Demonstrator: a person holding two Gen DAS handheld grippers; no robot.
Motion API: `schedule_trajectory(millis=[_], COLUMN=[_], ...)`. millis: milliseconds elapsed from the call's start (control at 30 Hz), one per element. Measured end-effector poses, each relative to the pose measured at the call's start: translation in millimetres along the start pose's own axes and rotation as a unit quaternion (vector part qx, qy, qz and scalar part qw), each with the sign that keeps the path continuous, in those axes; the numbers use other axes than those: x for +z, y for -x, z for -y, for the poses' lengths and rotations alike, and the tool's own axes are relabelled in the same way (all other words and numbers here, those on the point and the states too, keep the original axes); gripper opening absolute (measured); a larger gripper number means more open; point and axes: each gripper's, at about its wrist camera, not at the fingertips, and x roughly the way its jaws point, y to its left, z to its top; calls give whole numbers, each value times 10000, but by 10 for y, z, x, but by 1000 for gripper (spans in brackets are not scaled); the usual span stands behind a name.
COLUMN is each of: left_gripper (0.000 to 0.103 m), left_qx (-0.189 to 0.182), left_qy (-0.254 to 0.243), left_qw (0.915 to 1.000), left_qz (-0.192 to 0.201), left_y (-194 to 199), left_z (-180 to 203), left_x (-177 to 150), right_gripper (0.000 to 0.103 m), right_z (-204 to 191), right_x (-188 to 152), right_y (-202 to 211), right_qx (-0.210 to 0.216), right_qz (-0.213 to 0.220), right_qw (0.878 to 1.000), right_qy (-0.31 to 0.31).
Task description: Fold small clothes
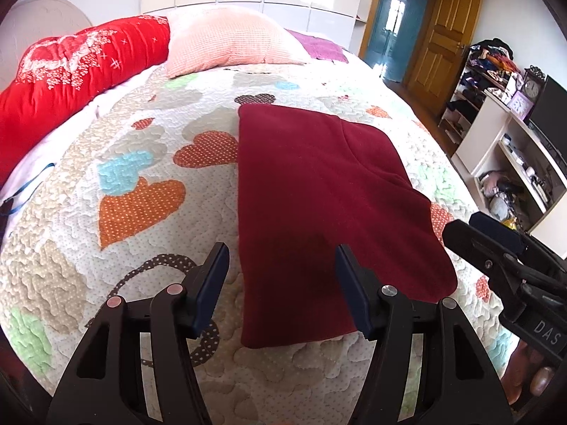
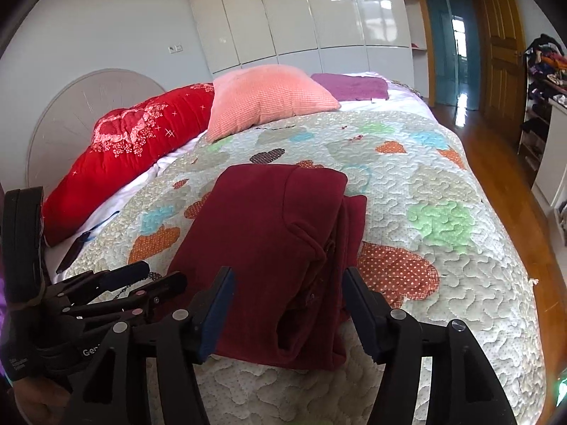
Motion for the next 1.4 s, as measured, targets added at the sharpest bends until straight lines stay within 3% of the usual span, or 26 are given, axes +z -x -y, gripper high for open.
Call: schedule_trajectory(millis=[600,1400], left_gripper=[62,62], left_qx=[317,479], left_qy=[-135,-261], left_qw=[9991,9976], left_qz=[242,420], left_y=[71,78], left_z=[40,98], left_x=[-27,-78], right_gripper=[62,62], right_z=[2,4], right_x=[-65,-108], right_y=[-23,-99], right_qx=[-67,1], right_qz=[-75,-192], right_qw=[9999,9998], right_qy=[-27,-33])
